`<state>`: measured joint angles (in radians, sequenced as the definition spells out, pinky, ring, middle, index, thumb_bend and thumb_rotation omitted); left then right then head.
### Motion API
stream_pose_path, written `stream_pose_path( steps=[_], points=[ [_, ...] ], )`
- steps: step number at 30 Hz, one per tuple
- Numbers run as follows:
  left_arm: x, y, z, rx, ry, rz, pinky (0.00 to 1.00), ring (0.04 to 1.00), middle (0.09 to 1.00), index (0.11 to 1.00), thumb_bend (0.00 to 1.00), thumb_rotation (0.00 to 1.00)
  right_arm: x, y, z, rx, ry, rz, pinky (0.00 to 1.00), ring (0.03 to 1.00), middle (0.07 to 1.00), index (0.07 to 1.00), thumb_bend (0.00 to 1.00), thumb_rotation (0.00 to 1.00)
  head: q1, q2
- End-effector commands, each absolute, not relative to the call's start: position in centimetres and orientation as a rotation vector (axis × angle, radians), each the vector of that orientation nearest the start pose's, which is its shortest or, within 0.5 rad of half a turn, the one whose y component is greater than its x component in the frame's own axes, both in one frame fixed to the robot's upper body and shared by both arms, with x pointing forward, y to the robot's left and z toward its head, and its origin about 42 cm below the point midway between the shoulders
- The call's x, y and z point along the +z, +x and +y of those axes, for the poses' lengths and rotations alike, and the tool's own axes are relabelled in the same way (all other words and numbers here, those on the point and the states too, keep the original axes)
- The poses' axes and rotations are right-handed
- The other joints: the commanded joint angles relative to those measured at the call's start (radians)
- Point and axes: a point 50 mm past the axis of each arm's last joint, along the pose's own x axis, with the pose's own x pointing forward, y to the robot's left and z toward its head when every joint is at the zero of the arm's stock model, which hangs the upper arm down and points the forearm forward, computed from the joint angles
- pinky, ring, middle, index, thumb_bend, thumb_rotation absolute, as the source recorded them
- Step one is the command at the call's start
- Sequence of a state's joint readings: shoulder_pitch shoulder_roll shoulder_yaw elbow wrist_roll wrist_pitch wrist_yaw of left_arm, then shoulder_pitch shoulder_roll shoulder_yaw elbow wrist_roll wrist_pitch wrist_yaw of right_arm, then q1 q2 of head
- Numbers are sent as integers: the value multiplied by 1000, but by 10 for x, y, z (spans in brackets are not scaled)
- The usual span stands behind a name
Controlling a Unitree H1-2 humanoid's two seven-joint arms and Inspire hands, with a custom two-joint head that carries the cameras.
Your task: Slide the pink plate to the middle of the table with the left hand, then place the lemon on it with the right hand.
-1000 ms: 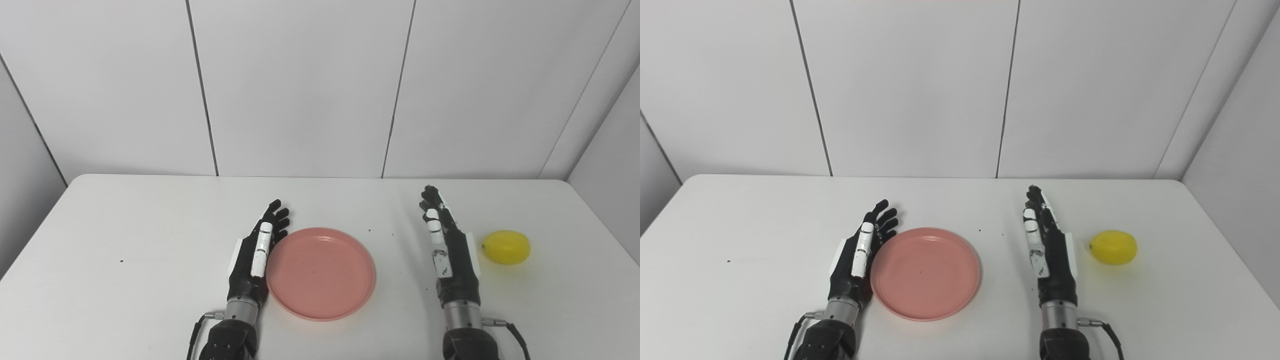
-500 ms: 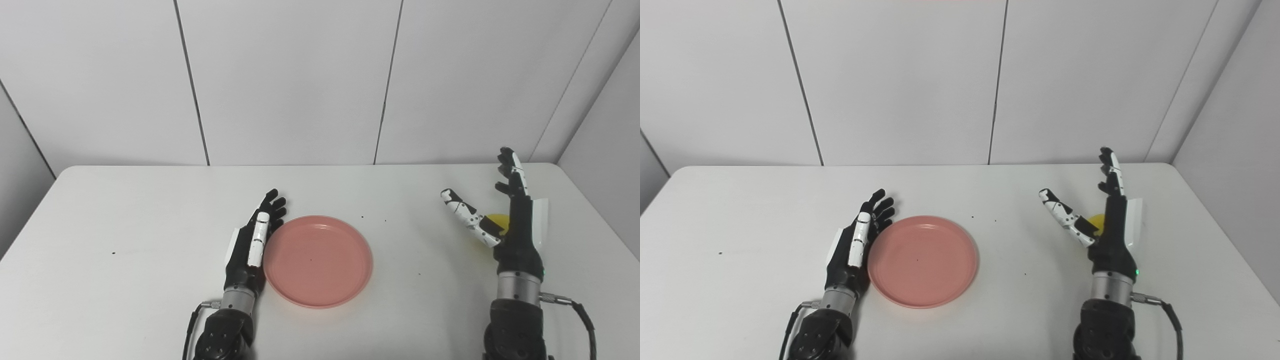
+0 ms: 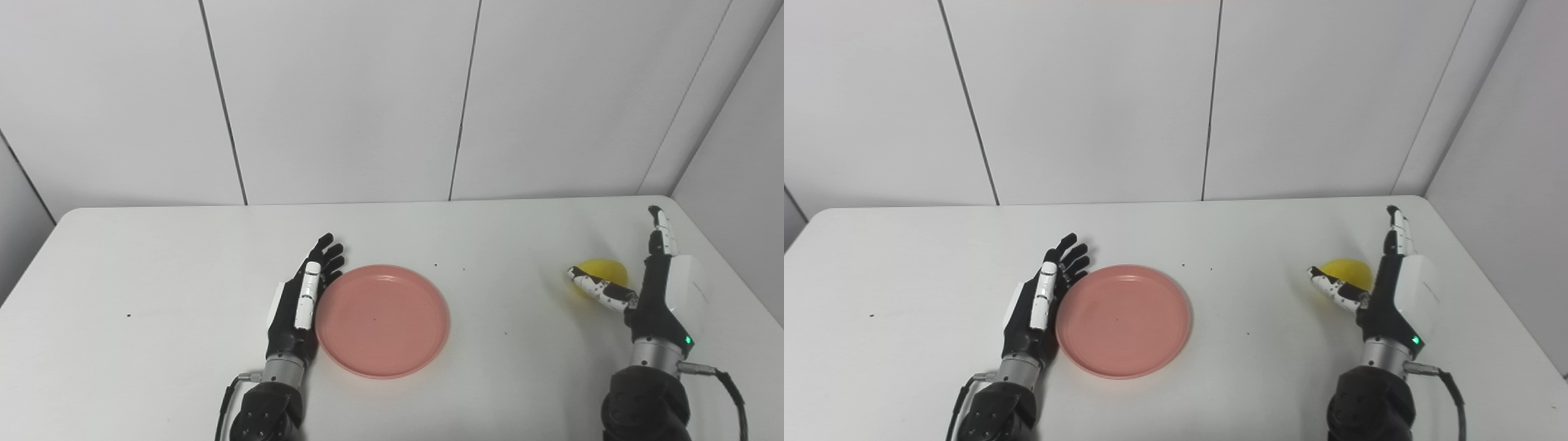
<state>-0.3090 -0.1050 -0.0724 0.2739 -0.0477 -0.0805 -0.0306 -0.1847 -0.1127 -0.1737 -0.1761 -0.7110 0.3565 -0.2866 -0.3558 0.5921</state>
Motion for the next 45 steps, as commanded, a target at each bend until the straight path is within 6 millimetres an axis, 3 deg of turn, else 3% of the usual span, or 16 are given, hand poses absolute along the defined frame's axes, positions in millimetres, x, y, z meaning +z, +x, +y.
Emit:
stream_pose_path(
  steps=[1, 6, 11, 24, 32, 40, 45],
  points=[
    [114, 367, 133, -201, -89, -85, 869, 875, 876, 871, 558, 1000, 213, 327, -309, -713, -767, -121, 732, 877, 947, 934, 866, 147, -20, -5],
    [112, 369, 143, -210, -63, -99, 847, 875, 877, 871, 586, 1000, 208, 332, -309, -727, -798, -92, 730, 874, 944, 935, 869, 151, -97, -17],
    [111, 371, 154, -219, -13, -123, 835, 866, 871, 865, 595, 1000, 205, 336, -308, -728, -799, -53, 750, 889, 941, 934, 868, 182, -125, -22],
    [111, 374, 164, -228, 92, -165, 860, 873, 872, 868, 609, 1000, 199, 350, -317, -684, -817, 9, 728, 864, 923, 917, 868, 172, -138, -19],
    [112, 373, 164, -227, 93, -169, 853, 872, 871, 867, 603, 1000, 195, 361, -316, -640, -802, 11, 687, 837, 900, 880, 874, 104, -136, -18],
    [109, 373, 164, -226, 96, -165, 855, 873, 873, 870, 605, 1000, 184, 370, -313, -590, -812, 24, 563, 720, 855, 823, 855, 6, -135, -18],
    [110, 372, 162, -226, 84, -165, 850, 871, 871, 868, 598, 1000, 179, 373, -308, -563, -801, 27, 492, 620, 818, 792, 814, 0, -128, -18]
  ],
)
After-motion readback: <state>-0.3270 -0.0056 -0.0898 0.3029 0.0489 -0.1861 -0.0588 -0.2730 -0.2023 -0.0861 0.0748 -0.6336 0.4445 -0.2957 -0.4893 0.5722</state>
